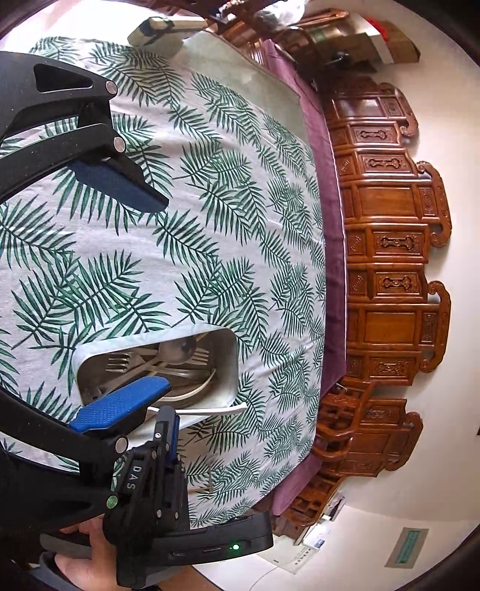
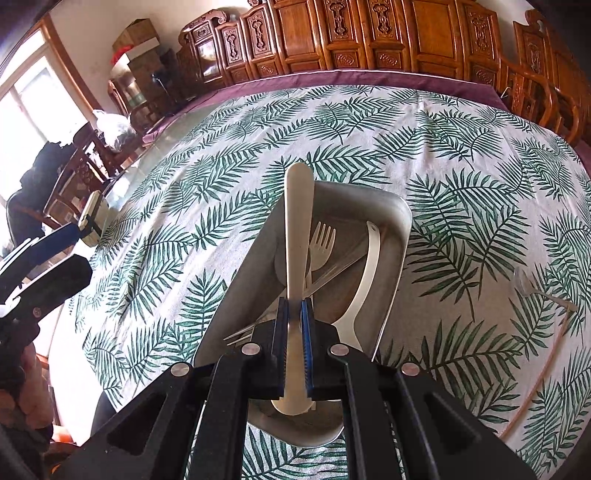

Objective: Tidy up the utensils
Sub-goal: 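Lower the white spoon into the tray and open the right tool, then grasp the wooden chopstick with the right tool while the left tool reaches the steel spoon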

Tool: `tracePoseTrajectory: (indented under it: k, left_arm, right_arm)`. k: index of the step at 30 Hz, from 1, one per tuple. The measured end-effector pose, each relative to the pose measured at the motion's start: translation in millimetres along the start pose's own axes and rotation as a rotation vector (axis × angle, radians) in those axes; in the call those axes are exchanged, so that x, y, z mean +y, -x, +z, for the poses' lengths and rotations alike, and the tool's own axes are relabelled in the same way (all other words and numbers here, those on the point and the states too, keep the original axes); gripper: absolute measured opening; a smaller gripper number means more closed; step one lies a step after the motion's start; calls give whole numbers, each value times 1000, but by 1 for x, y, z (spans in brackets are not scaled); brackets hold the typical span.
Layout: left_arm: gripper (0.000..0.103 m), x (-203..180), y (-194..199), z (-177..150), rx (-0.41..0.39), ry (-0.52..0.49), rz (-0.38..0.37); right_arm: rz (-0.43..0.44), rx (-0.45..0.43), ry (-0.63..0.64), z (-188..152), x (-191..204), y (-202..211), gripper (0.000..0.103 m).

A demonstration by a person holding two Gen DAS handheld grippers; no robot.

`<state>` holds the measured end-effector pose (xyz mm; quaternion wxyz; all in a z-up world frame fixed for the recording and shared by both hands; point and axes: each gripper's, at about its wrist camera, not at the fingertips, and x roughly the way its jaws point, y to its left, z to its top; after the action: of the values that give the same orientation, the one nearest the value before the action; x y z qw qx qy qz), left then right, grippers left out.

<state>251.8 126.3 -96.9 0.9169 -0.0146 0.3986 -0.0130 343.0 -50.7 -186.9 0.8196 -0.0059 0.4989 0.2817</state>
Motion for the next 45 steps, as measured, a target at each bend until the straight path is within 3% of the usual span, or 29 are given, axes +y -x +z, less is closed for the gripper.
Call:
tracePoseTrajectory:
  k: [19,20,21,22,26,36,45]
  left_arm:
    - [87,-6,9,-3,-13,-9,-7]
    - [87,-6,9,-4,-13,-9,-8]
    - [87,-7,9,-4,-13,-10,-9]
    - [87,-8,10,-4,-13,-12,-9]
    - [87,-16,10,-3,-11,-25,-11]
    - [87,-51,4,-1,-9,-60,-55]
    - [87,-92,-5,-1,-8,-117,-126]
  right_arm:
    - [11,-8,32,11,3,0,9]
    - [12,-8,29,10,1,2,13]
    - [6,-13,26,9,-2,5,26]
    - [0,-21,23,8,-4,8,31]
    - [-19,-57,7,0,-20,31,31]
    - [-196,-76,-16,-41,-89,78,36]
    - [-304,0,-99,-79,-152,66,36]
